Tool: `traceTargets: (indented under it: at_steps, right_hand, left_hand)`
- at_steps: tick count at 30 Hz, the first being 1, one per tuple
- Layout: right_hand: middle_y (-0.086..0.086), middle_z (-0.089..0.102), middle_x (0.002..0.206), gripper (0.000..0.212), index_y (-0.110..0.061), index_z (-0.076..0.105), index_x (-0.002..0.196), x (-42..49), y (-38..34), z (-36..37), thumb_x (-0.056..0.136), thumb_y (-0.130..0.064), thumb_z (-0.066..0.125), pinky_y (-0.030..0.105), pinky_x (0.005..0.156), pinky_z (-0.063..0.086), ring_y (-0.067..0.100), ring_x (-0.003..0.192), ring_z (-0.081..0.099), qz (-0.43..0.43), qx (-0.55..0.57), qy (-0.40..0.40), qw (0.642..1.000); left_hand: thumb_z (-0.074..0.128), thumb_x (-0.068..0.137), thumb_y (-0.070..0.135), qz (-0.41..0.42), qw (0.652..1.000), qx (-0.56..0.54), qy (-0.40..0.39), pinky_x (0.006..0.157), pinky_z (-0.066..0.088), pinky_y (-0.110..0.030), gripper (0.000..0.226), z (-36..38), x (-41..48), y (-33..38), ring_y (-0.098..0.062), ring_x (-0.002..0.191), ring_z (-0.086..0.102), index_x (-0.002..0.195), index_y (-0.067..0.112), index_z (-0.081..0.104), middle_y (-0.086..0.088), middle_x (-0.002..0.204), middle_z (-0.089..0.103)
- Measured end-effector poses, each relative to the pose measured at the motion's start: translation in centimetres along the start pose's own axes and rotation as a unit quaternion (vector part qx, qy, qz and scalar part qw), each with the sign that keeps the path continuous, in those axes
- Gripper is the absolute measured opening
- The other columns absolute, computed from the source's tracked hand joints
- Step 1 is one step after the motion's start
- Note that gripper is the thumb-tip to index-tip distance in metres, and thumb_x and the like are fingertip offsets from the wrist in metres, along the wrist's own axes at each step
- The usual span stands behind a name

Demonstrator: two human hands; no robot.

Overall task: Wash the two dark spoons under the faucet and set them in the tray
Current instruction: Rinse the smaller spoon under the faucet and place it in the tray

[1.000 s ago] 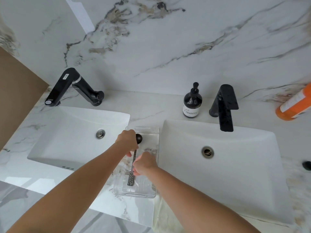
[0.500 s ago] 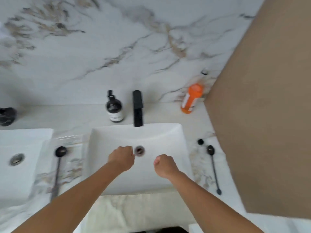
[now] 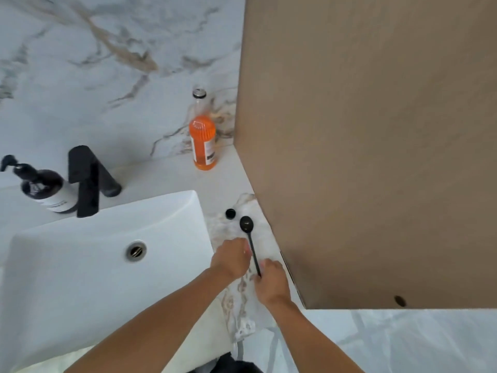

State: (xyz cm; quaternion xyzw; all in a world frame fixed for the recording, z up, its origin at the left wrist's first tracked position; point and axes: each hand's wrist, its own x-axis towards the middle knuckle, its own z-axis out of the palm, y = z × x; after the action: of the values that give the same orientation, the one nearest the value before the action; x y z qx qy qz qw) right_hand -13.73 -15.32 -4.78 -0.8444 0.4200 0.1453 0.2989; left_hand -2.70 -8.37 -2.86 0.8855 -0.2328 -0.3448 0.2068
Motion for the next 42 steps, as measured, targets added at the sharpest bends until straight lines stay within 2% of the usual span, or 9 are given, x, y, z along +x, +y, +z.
traceTargets:
  at_steps: [5, 8, 15, 18, 22, 25, 29, 38, 42]
  right_hand:
    - [0.010, 0.062, 0.108, 0.009, -0.008, 0.058, 0.098, 1.0, 0.7, 0.6, 0.093, -0.014, 0.054, 0.036, 0.091, 0.051, 0.026, 0.103, 0.060, -0.009, 0.021, 0.023, 0.999]
    - [0.008, 0.063, 0.109, 0.014, -0.009, 0.058, 0.102, 1.5, 0.9, 0.6, 0.094, -0.019, 0.055, 0.033, 0.087, 0.051, 0.024, 0.105, 0.062, -0.015, 0.000, 0.007, 1.000]
    - [0.008, 0.065, 0.105, 0.023, -0.008, 0.060, 0.101, 2.0, 0.8, 0.7, 0.091, -0.028, 0.060, 0.032, 0.078, 0.052, 0.024, 0.096, 0.065, -0.007, 0.006, 0.004, 1.000]
    - [0.007, 0.066, 0.096, 0.019, -0.010, 0.060, 0.090, 2.4, 0.8, 0.2, 0.087, -0.028, 0.064, 0.033, 0.072, 0.054, 0.023, 0.086, 0.066, -0.002, 0.033, 0.005, 0.999]
    - [0.006, 0.070, 0.085, 0.014, -0.012, 0.061, 0.082, 2.4, -0.2, -0.6, 0.084, -0.025, 0.067, 0.028, 0.064, 0.056, 0.022, 0.075, 0.069, 0.009, 0.109, -0.021, 0.994]
    - [-0.001, 0.069, 0.075, 0.005, -0.015, 0.067, 0.079, 2.3, -2.2, -1.2, 0.079, -0.017, 0.072, 0.014, 0.053, 0.049, 0.012, 0.064, 0.064, 0.033, 0.199, -0.050, 0.978]
    - [0.007, 0.065, 0.063, 0.008, -0.008, 0.073, 0.081, 0.9, -6.2, -1.3, 0.075, -0.004, 0.077, 0.021, 0.045, 0.047, 0.011, 0.046, 0.055, 0.059, 0.342, -0.157, 0.925]
    - [0.012, 0.073, 0.080, 0.019, -0.001, 0.075, 0.094, -2.7, -15.5, 5.6, 0.076, -0.003, 0.079, 0.032, 0.070, 0.059, 0.020, 0.062, 0.068, 0.002, 0.305, -0.303, 0.903]
    - [0.013, 0.072, 0.081, 0.020, 0.001, 0.074, 0.096, -4.4, -19.4, 9.2, 0.076, -0.003, 0.079, 0.031, 0.069, 0.060, 0.021, 0.063, 0.068, -0.004, 0.289, -0.320, 0.902]
  left_hand:
    - [0.061, 0.093, 0.024, -0.061, 0.989, -0.135, 0.026, 0.070, 0.062, -0.046, 0.030, 1.4, 3.6, 2.1, -0.031, 0.069, 0.074, 0.076, -0.001, 0.065, -0.016, 0.075, 0.074]
    - [0.066, 0.089, 0.027, -0.111, 0.985, -0.123, 0.040, 0.064, 0.063, -0.036, 0.035, 1.4, 4.8, 1.9, -0.023, 0.060, 0.074, 0.060, 0.010, 0.056, -0.008, 0.053, 0.067]
    - [0.070, 0.085, 0.019, -0.169, 0.961, -0.214, 0.037, 0.039, 0.049, -0.017, 0.036, 1.4, 5.3, 0.8, -0.014, 0.043, 0.070, 0.053, 0.016, 0.054, 0.000, 0.049, 0.063]
    - [0.072, 0.084, 0.015, -0.179, 0.942, -0.281, 0.038, 0.056, 0.063, -0.029, 0.015, 0.9, 5.4, 0.9, -0.019, 0.052, 0.072, 0.069, 0.010, 0.070, -0.004, 0.064, 0.068]
    - [0.079, 0.082, 0.014, -0.188, 0.902, -0.389, 0.028, 0.067, 0.064, -0.036, 0.010, -0.8, 4.9, 0.0, -0.023, 0.068, 0.075, 0.080, 0.017, 0.069, -0.007, 0.084, 0.075]
    - [0.081, 0.080, 0.011, -0.184, 0.871, -0.455, 0.026, 0.070, 0.065, -0.040, 0.020, -3.3, 3.8, -1.6, -0.027, 0.072, 0.077, 0.097, 0.009, 0.070, -0.013, 0.092, 0.077]
    - [0.083, 0.077, 0.007, -0.168, 0.859, -0.483, 0.042, 0.067, 0.065, -0.038, 0.029, -7.5, 1.7, -5.4, -0.028, 0.068, 0.075, 0.102, 0.002, 0.070, -0.016, 0.093, 0.077]
    - [0.077, 0.081, -0.005, -0.176, 0.812, -0.555, 0.035, 0.067, 0.065, -0.037, 0.031, -13.4, -4.1, -18.1, -0.034, 0.080, 0.076, 0.110, -0.012, 0.066, -0.021, 0.094, 0.074]
    - [0.071, 0.085, -0.005, -0.167, 0.822, -0.543, 0.037, 0.070, 0.064, -0.036, 0.022, -14.9, -6.0, -23.5, -0.029, 0.079, 0.074, 0.106, -0.009, 0.069, -0.018, 0.090, 0.073]
